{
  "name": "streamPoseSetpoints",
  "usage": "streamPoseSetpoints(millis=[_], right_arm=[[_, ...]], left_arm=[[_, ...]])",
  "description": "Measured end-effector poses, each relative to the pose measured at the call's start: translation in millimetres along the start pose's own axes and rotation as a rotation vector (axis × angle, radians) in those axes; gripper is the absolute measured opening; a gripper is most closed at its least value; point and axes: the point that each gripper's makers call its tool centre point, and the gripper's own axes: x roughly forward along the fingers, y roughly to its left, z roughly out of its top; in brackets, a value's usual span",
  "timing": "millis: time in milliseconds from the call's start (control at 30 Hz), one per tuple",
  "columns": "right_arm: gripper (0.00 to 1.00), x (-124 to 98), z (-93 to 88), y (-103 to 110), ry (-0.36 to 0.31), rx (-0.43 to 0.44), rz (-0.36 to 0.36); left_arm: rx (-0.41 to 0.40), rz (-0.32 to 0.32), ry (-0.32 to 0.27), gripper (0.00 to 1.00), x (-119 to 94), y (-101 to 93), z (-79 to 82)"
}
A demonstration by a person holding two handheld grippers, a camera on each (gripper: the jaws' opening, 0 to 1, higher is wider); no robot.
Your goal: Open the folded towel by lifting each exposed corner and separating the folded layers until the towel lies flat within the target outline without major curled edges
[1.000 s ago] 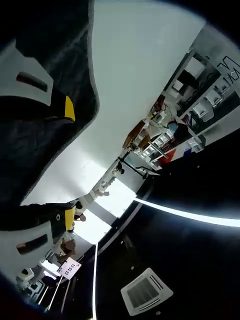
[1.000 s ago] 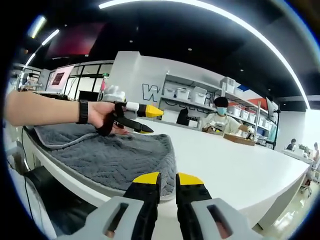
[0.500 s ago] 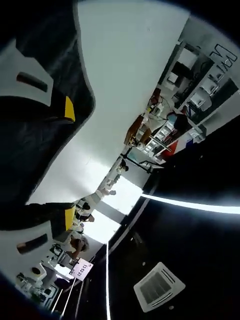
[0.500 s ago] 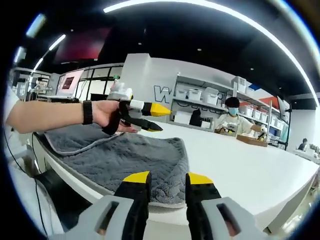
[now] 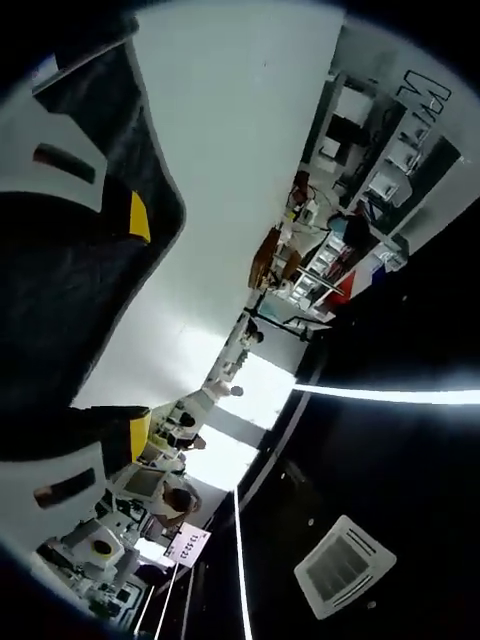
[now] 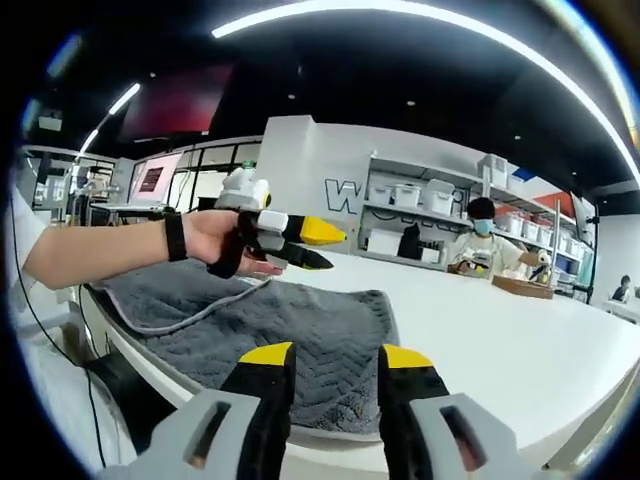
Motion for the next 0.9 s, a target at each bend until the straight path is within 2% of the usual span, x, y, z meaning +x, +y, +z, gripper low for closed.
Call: streamPoseSetpoints(millis=[133, 200, 300, 433, 500, 567, 667, 900], right_arm=[[0.29, 1, 3.1, 4, -0.004, -0.004, 0.012], [0.30, 2, 5.0, 7, 0.001, -0.011, 0.017], [0.33, 3, 6.8, 9, 0.006, -0.024, 0.016], [0.34, 6, 15.4, 19, -0.022, 0.003, 0.068], [0.34, 7, 16.3, 22, -0.019, 0.005, 0.081], [0.36, 8, 16.5, 23, -0.014, 0.002, 0.084], [0.37, 9, 17.9, 24, -0.016, 0.004, 0.092], [0.41, 9, 22.4, 31, -0.021, 0.007, 0.128]], left_arm=[[-0.001, -0.005, 0.006, 0.64, -8, -5.4, -4.3], [0.051, 0.003, 0.018, 0.64, -15, -7.1, -2.5], [0.064, 0.020, 0.016, 0.64, -22, -7.4, 0.5], [0.081, 0.010, 0.008, 0.64, -36, -15.0, 1.5], [0.076, 0.000, 0.021, 0.64, -41, -17.0, 0.8], [0.086, -0.017, -0.004, 0.65, -47, -23.9, 2.2], [0.116, -0.035, -0.004, 0.66, -56, -32.1, -2.4], [0.128, -0.033, -0.021, 0.67, -66, -34.3, 0.0]])
